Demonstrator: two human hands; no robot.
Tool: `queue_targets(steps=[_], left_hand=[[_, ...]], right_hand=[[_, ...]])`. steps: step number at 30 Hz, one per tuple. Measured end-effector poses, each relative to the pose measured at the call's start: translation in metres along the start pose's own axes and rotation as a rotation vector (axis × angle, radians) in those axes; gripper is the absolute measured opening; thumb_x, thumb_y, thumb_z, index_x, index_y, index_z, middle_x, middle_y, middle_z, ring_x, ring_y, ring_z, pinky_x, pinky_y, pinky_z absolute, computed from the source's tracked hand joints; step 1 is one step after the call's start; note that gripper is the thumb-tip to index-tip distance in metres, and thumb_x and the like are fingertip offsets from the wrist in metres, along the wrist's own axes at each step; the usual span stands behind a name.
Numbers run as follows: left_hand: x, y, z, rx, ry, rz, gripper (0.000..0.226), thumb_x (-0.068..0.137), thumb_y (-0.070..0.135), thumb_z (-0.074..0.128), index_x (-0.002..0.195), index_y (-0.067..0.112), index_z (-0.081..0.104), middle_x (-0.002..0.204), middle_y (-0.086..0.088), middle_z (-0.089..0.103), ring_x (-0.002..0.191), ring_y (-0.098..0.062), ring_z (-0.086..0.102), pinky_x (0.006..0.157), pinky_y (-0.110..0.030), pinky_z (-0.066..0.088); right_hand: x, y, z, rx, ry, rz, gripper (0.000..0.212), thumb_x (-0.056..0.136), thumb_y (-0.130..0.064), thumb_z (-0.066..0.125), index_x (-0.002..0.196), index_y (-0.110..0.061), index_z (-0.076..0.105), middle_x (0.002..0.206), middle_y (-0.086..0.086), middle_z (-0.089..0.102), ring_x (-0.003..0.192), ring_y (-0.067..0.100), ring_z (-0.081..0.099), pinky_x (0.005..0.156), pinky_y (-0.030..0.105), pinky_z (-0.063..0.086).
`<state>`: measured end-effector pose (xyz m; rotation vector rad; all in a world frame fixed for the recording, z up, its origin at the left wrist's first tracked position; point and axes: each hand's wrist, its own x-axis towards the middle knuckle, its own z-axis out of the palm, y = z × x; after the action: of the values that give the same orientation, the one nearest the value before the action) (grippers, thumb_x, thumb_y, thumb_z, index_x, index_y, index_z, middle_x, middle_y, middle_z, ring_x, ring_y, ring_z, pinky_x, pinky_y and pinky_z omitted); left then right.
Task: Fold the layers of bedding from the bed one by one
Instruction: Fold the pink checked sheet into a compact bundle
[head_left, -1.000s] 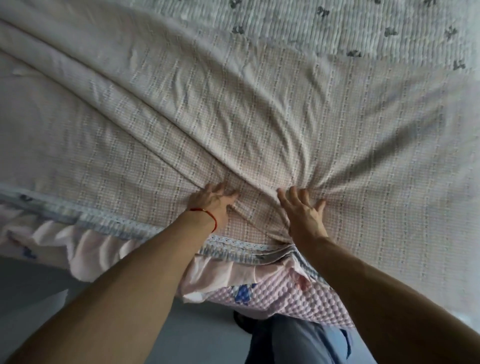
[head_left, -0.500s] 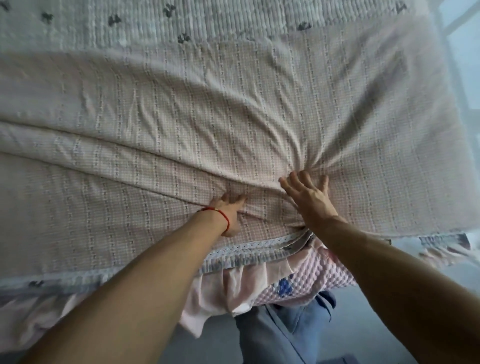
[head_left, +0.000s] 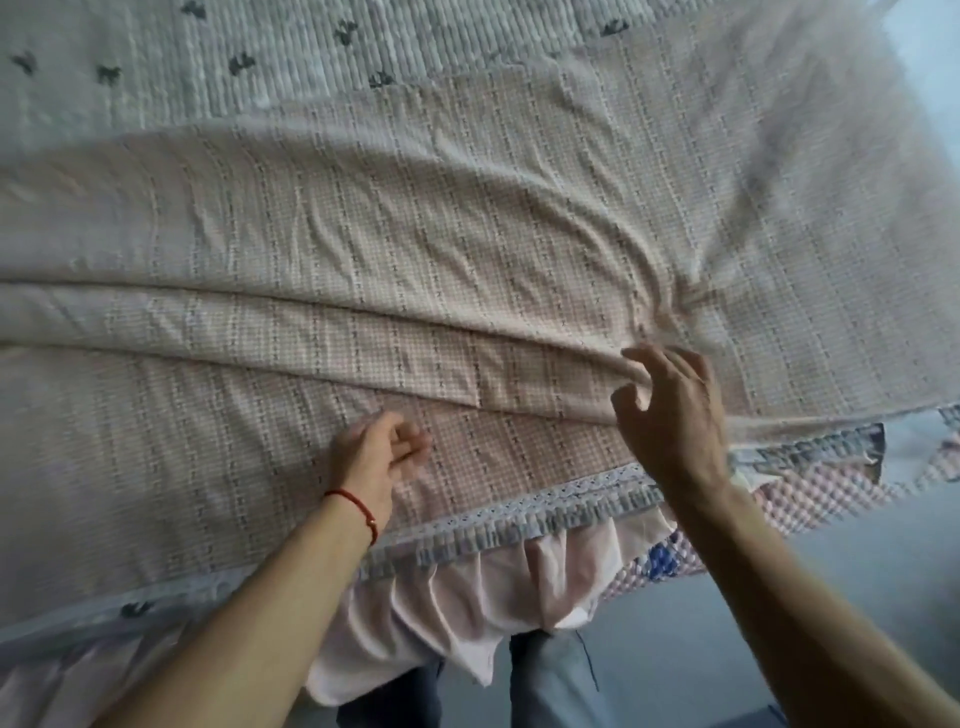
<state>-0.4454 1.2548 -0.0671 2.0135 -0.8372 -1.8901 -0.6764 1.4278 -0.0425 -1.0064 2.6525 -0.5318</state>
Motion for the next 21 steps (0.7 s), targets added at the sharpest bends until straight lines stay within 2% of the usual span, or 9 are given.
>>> queue_targets(steps=[2, 4, 6, 8, 10, 12, 16, 19, 21], left_hand=[[0.012, 0.023, -0.003, -0.197, -0.095, -0.062, 0.022, 0.102, 0.021, 0.054, 0.118, 0.005, 0.058, 0.106, -0.013, 0.064, 0.097, -0.023, 0.066, 0.092, -0.040, 0.057], [0.023, 0.046, -0.005, -0.375, -0.134, -0.073, 0.041, 0.102, 0.029, 0.056, 0.136, 0.009, 0.050, 0.117, -0.011, 0.058, 0.113, -0.024, 0.056, 0.110, -0.044, 0.044], [0.030, 0.067, -0.003, -0.419, -0.128, -0.073, 0.037, 0.099, 0.031, 0.058, 0.132, 0.015, 0.055, 0.110, -0.007, 0.059, 0.108, -0.022, 0.056, 0.108, -0.045, 0.042], [0.033, 0.074, -0.006, -0.401, -0.150, -0.069, 0.015, 0.098, 0.024, 0.057, 0.110, 0.017, 0.059, 0.104, -0.006, 0.062, 0.098, -0.020, 0.059, 0.096, -0.042, 0.048], [0.030, 0.071, -0.017, -0.333, -0.153, -0.042, 0.006, 0.098, 0.015, 0.051, 0.096, 0.017, 0.057, 0.097, -0.005, 0.062, 0.090, -0.017, 0.060, 0.082, -0.035, 0.052], [0.015, 0.059, -0.037, -0.252, -0.155, -0.023, 0.013, 0.098, 0.009, 0.047, 0.091, 0.016, 0.056, 0.092, -0.005, 0.059, 0.085, -0.016, 0.057, 0.076, -0.031, 0.051], [-0.012, 0.021, -0.081, -0.326, -0.222, -0.085, 0.015, 0.095, 0.005, 0.047, 0.086, 0.012, 0.056, 0.090, -0.007, 0.061, 0.085, -0.020, 0.058, 0.077, -0.031, 0.050], [-0.025, -0.002, -0.090, -0.484, -0.228, -0.158, 0.013, 0.097, 0.013, 0.053, 0.085, 0.015, 0.058, 0.090, -0.004, 0.064, 0.088, -0.017, 0.061, 0.083, -0.034, 0.050], [-0.032, -0.016, -0.090, -0.546, -0.216, -0.189, 0.010, 0.097, 0.018, 0.059, 0.088, 0.016, 0.060, 0.093, -0.002, 0.066, 0.092, -0.016, 0.063, 0.085, -0.034, 0.050]], right_hand=[[-0.036, -0.050, 0.007, 0.454, -0.032, 0.300, 0.012, 0.089, -0.013, 0.063, 0.091, -0.011, 0.075, 0.091, 0.003, 0.077, 0.086, 0.020, 0.070, 0.073, 0.030, 0.055], [-0.054, -0.086, 0.026, 1.047, -0.325, 0.735, 0.020, 0.091, -0.009, 0.059, 0.079, 0.003, 0.068, 0.079, 0.019, 0.071, 0.073, 0.033, 0.069, 0.061, 0.032, 0.053], [-0.052, -0.099, 0.046, 1.387, -0.377, 0.975, 0.020, 0.094, -0.009, 0.060, 0.085, 0.007, 0.065, 0.086, 0.024, 0.070, 0.076, 0.035, 0.071, 0.068, 0.036, 0.056], [-0.044, -0.099, 0.059, 1.572, -0.229, 1.025, 0.020, 0.097, -0.015, 0.062, 0.095, 0.004, 0.068, 0.097, 0.022, 0.075, 0.086, 0.031, 0.076, 0.080, 0.040, 0.061], [-0.038, -0.100, 0.065, 1.727, -0.077, 1.008, 0.017, 0.097, -0.016, 0.065, 0.095, 0.001, 0.067, 0.096, 0.017, 0.075, 0.086, 0.028, 0.075, 0.077, 0.042, 0.061], [-0.040, -0.101, 0.064, 1.769, 0.045, 1.059, 0.019, 0.092, -0.012, 0.071, 0.100, 0.001, 0.060, 0.092, 0.016, 0.071, 0.082, 0.028, 0.074, 0.067, 0.040, 0.061], [-0.061, -0.104, 0.057, 1.426, 0.136, 1.152, 0.049, 0.088, -0.021, 0.079, 0.121, 0.001, 0.052, 0.112, 0.018, 0.067, 0.093, 0.025, 0.070, 0.074, 0.039, 0.062], [-0.082, -0.101, 0.051, 1.354, 0.203, 1.174, 0.031, 0.090, -0.019, 0.078, 0.108, -0.002, 0.060, 0.098, 0.014, 0.072, 0.073, 0.020, 0.069, 0.051, 0.025, 0.056], [-0.091, -0.094, 0.050, 1.316, 0.219, 1.182, 0.020, 0.091, -0.018, 0.077, 0.094, -0.005, 0.062, 0.084, 0.010, 0.071, 0.065, 0.021, 0.066, 0.044, 0.025, 0.054]])
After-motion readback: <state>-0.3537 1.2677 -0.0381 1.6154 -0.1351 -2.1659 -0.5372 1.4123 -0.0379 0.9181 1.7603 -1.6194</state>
